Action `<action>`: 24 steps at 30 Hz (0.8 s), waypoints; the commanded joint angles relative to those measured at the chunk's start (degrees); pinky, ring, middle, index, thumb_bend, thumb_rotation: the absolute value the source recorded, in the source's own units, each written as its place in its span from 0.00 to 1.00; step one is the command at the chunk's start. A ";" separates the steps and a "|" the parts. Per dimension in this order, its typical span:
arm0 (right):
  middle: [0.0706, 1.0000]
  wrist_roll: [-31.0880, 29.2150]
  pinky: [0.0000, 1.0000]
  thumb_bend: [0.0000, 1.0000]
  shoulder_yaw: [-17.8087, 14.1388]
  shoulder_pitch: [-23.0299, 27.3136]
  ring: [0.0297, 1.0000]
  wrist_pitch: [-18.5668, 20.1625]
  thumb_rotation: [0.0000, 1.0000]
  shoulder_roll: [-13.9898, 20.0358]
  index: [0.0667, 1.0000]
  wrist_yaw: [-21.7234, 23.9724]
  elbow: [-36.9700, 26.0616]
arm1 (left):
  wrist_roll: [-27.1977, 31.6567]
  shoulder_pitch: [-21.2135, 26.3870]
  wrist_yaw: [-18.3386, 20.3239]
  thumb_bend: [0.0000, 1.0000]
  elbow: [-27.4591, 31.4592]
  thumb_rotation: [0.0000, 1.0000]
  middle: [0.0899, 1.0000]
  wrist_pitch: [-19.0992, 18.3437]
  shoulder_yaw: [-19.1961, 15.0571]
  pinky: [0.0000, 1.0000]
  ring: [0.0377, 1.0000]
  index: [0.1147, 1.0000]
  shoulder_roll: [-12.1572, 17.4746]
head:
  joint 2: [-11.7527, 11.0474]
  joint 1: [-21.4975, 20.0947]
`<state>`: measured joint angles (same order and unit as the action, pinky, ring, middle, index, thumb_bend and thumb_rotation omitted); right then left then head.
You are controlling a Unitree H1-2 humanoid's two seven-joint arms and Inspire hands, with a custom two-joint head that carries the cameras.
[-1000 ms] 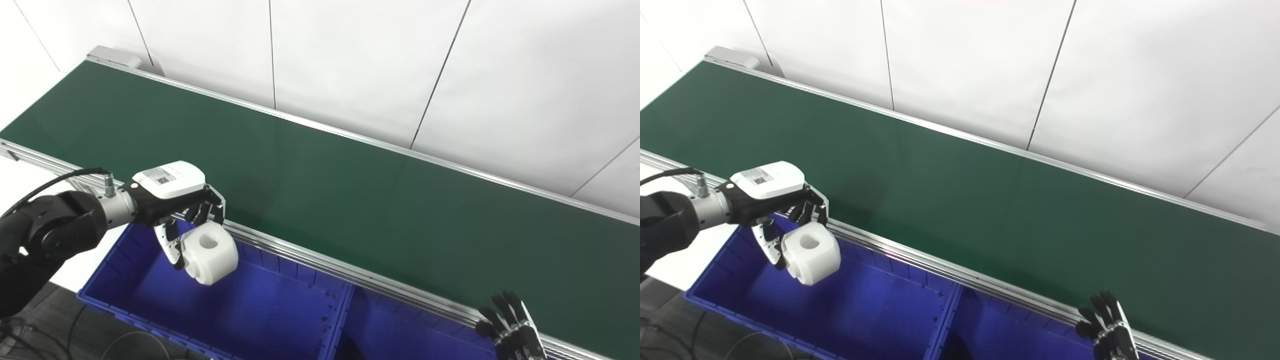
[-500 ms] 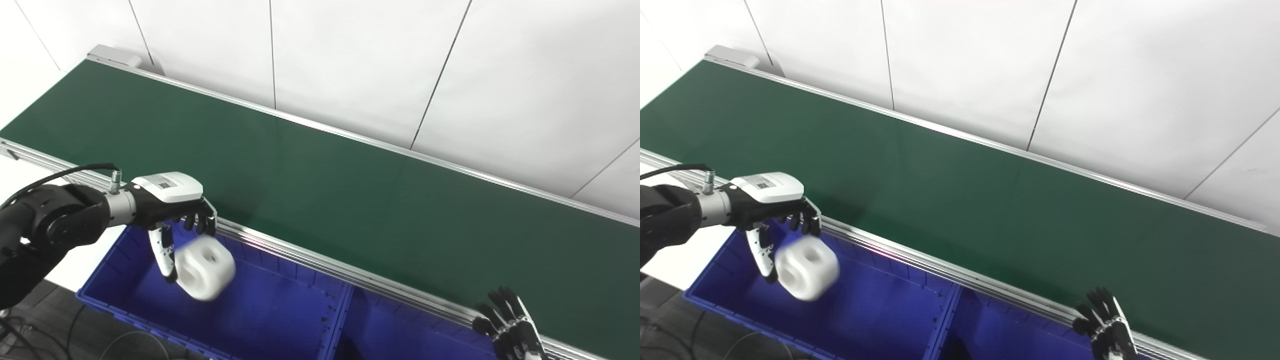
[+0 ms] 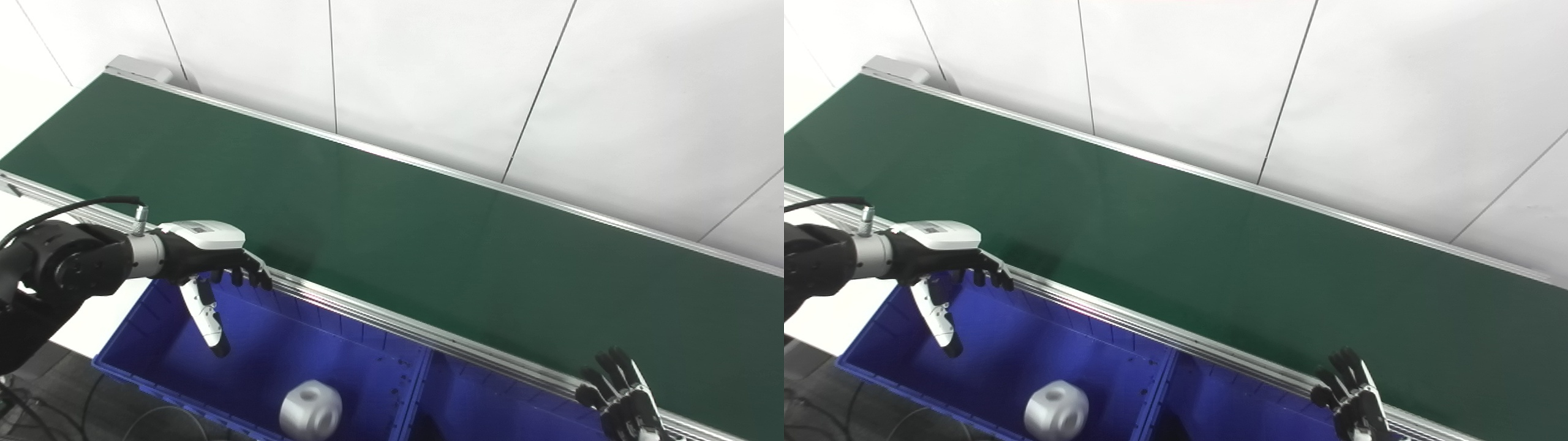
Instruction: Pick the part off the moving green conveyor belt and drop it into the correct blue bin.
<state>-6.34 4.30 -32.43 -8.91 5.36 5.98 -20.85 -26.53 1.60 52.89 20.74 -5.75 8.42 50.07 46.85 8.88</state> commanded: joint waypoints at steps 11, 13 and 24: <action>0.89 5.01 0.82 0.83 3.68 -0.06 0.84 4.12 0.92 -4.19 0.91 -1.56 -5.08 | 39.42 -6.36 -6.04 0.96 8.16 0.63 0.78 -6.74 -13.38 0.69 0.77 0.79 -11.31 | 2.32 -15.18; 0.89 6.88 0.80 0.83 4.56 0.04 0.83 4.98 0.92 -4.99 0.90 -1.95 -5.60 | 41.93 -9.12 -9.28 0.92 10.70 0.67 0.78 -8.03 -13.80 0.73 0.78 0.78 -15.22 | 2.63 -18.18; 0.89 12.86 0.78 0.82 8.22 0.77 0.83 6.19 0.94 -9.07 0.89 -4.22 -5.66 | 41.10 -15.84 -19.96 0.78 12.97 0.56 0.83 -8.23 -8.18 0.81 0.84 0.84 -27.27 | 2.95 -23.21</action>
<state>6.08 12.10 -31.45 -2.99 -2.85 2.16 -24.66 15.18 -14.63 34.54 32.87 -15.57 -0.36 23.97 49.75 -14.41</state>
